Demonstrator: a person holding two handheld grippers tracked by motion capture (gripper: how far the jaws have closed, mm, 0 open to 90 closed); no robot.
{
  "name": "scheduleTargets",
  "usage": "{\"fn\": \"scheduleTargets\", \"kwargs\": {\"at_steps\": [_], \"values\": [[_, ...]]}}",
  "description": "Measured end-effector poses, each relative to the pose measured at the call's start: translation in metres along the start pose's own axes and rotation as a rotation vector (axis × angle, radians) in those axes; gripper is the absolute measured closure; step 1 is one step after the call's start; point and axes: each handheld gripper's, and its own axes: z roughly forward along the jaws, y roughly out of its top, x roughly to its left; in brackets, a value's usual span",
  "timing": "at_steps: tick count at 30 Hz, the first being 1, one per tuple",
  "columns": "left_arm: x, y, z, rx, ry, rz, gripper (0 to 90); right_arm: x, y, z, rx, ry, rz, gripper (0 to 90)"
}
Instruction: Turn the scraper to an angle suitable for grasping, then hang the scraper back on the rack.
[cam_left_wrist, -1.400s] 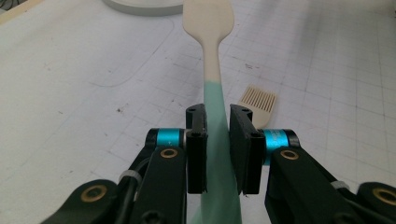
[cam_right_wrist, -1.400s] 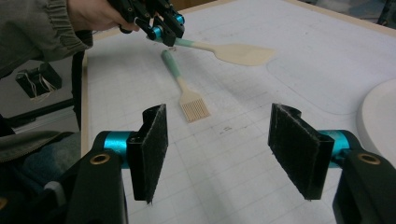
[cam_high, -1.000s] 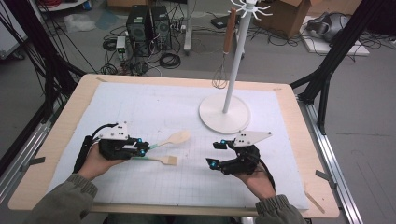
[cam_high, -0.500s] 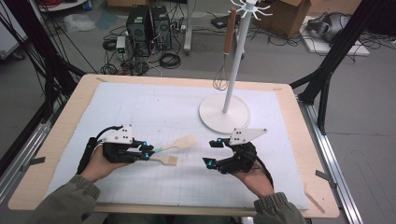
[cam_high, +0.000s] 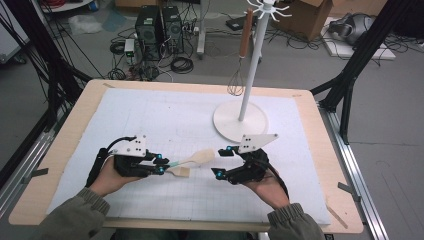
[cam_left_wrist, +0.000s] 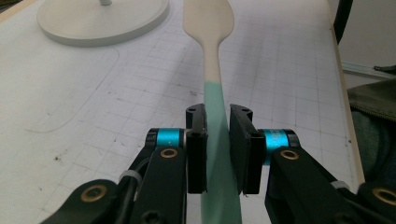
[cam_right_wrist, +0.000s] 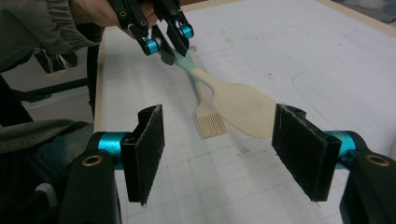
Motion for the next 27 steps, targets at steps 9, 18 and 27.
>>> {"fn": "scheduleTargets", "kwargs": {"at_steps": [9, 18, 27], "values": [[-0.001, 0.001, -0.004, -0.009, -0.009, 0.004, 77.0, -0.004, 0.008, 0.01, 0.005, 0.016, -0.012, 33.7], [-0.001, 0.001, -0.008, -0.025, 0.001, 0.002, 77.0, -0.004, 0.015, 0.014, 0.009, 0.026, -0.022, 33.7], [-0.006, 0.005, -0.004, -0.023, -0.021, 0.017, 77.0, -0.002, 0.024, 0.021, 0.03, 0.045, -0.046, 33.9]]}}
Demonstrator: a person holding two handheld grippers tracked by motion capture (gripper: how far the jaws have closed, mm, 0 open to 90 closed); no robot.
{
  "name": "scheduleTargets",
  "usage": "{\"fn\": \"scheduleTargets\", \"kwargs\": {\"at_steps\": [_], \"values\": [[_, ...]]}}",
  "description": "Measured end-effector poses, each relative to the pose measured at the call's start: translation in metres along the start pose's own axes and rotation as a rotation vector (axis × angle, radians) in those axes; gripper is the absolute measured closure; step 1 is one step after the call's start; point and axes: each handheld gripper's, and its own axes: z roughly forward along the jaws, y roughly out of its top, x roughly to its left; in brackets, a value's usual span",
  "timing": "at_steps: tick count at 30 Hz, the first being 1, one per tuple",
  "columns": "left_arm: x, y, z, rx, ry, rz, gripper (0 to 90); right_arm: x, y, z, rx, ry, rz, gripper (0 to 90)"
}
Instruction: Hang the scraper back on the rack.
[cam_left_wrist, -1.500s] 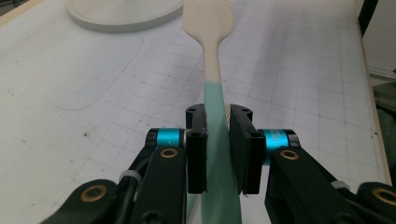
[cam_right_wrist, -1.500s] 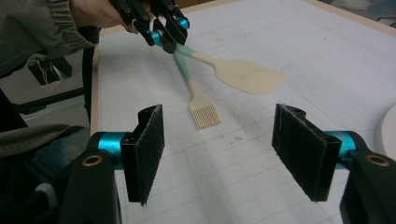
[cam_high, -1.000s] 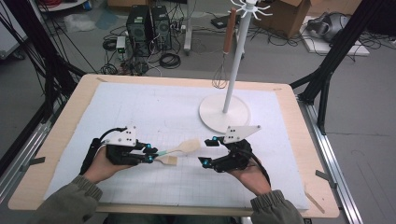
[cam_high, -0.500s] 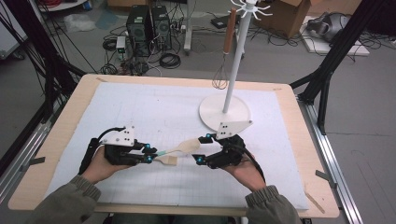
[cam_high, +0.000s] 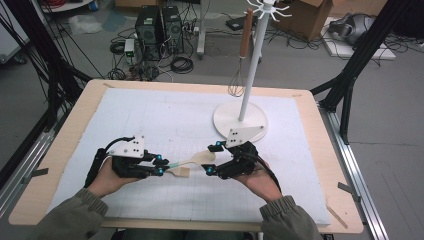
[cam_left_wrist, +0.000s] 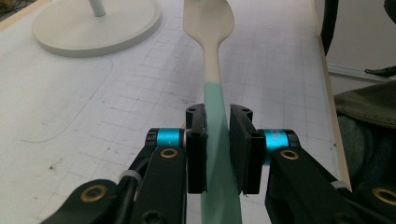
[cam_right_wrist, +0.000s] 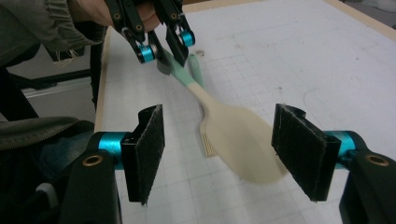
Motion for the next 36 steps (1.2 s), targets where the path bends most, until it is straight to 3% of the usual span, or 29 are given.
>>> {"fn": "scheduleTargets", "kwargs": {"at_steps": [15, 22, 31, 36], "values": [[-0.011, 0.008, 0.014, 0.004, -0.07, 0.036, 77.0, 0.006, 0.008, 0.024, 0.093, 0.063, -0.089, 39.9], [-0.018, 0.014, 0.026, 0.021, -0.116, 0.065, 77.0, 0.011, 0.008, 0.037, 0.182, 0.097, -0.144, 47.4], [-0.022, 0.02, 0.029, 0.032, -0.133, 0.087, 76.9, 0.013, 0.006, 0.043, 0.25, 0.169, -0.183, 63.6], [-0.023, 0.02, 0.028, 0.031, -0.146, 0.091, 76.9, 0.014, 0.006, 0.045, 0.253, 0.225, -0.194, 74.8]]}}
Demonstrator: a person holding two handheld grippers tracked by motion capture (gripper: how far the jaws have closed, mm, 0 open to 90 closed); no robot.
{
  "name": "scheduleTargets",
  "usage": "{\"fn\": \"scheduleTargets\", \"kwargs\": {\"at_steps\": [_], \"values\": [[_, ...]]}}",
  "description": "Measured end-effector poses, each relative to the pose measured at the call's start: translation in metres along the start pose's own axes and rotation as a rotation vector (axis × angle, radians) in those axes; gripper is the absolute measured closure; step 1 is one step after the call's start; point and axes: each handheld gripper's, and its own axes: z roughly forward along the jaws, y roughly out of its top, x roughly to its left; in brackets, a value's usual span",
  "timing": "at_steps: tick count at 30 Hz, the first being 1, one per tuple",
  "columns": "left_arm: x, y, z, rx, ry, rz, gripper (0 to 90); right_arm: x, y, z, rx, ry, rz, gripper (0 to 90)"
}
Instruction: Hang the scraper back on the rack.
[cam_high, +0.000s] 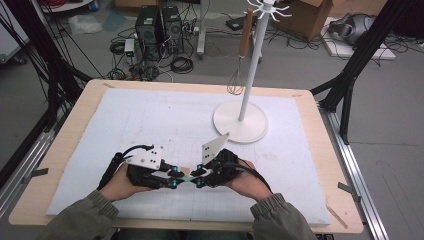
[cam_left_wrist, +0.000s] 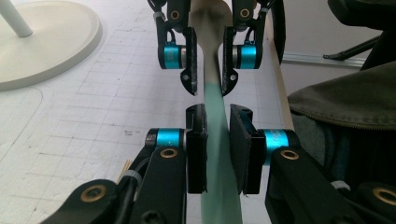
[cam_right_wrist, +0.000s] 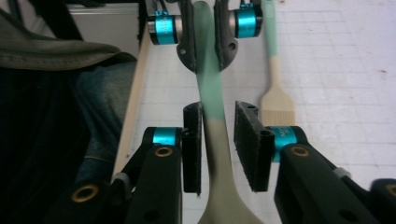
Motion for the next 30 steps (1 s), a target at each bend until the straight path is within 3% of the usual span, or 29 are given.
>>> {"fn": "scheduleTargets", "kwargs": {"at_steps": [8, 12, 15, 19, 28, 30], "values": [[-0.001, -0.001, 0.001, -0.005, -0.014, 0.007, 76.7, 0.001, 0.0, 0.002, 0.013, 0.035, -0.014, 79.4], [0.001, -0.002, 0.001, -0.005, -0.011, -0.028, 75.5, 0.002, -0.001, 0.002, 0.013, 0.017, -0.013, 79.8], [0.005, -0.004, -0.001, -0.001, 0.004, -0.066, 66.4, 0.002, -0.002, 0.001, 0.008, 0.005, -0.015, 79.9], [0.009, -0.008, -0.007, -0.003, 0.004, -0.108, 62.8, 0.003, -0.004, -0.002, -0.002, -0.018, -0.02, 79.9], [0.012, -0.012, -0.011, 0.014, -0.005, -0.136, 62.8, 0.004, -0.003, -0.005, -0.025, -0.046, -0.033, 79.8], [0.012, -0.012, -0.011, 0.011, -0.016, -0.139, 66.2, 0.005, -0.003, -0.006, -0.026, -0.052, -0.038, 79.8]]}}
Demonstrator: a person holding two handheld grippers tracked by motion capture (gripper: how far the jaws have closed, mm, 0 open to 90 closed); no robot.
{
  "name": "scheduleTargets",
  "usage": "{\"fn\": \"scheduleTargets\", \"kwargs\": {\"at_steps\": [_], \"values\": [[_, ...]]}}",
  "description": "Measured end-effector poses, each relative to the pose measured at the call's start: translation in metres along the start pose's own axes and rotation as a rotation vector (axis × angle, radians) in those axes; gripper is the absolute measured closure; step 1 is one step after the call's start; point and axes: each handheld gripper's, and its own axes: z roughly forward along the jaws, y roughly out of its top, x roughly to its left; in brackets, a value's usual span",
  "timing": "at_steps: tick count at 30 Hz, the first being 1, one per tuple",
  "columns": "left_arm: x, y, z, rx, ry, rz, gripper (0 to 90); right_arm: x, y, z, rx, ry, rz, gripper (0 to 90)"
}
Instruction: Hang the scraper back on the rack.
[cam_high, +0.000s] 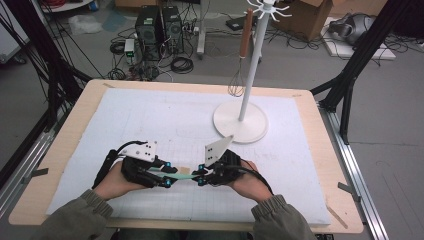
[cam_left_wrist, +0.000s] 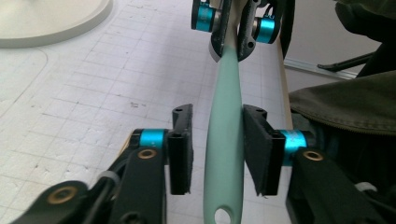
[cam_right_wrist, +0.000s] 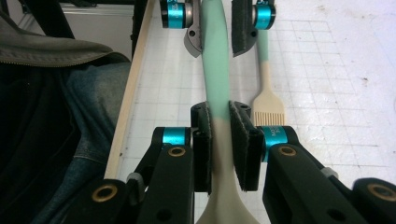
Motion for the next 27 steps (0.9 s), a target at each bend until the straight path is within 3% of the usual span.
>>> {"fn": "scheduleTargets", "kwargs": {"at_steps": [4, 9, 15, 17, 22, 27], "values": [[-0.001, 0.0, 0.001, 0.014, -0.028, 0.029, 72.9, 0.0, 0.0, 0.001, 0.005, 0.001, -0.009, 79.6], [-0.005, 0.0, 0.0, 0.025, -0.049, 0.066, 74.3, 0.001, 0.0, 0.004, 0.018, 0.04, -0.001, 79.1], [-0.011, 0.002, 0.001, 0.028, -0.036, 0.132, 74.5, -0.002, -0.001, 0.009, 0.024, 0.103, 0.036, 74.5], [-0.012, 0.003, 0.002, 0.03, -0.027, 0.144, 74.5, -0.003, -0.001, 0.011, 0.024, 0.116, 0.04, 76.7], [-0.009, 0.003, 0.002, 0.029, -0.024, 0.107, 73.9, 0.0, 0.0, 0.011, 0.046, 0.079, 0.021, 80.1], [-0.005, 0.001, -0.001, 0.004, -0.028, 0.063, 69.1, 0.003, 0.002, 0.008, 0.028, 0.04, -0.006, 80.6]]}}
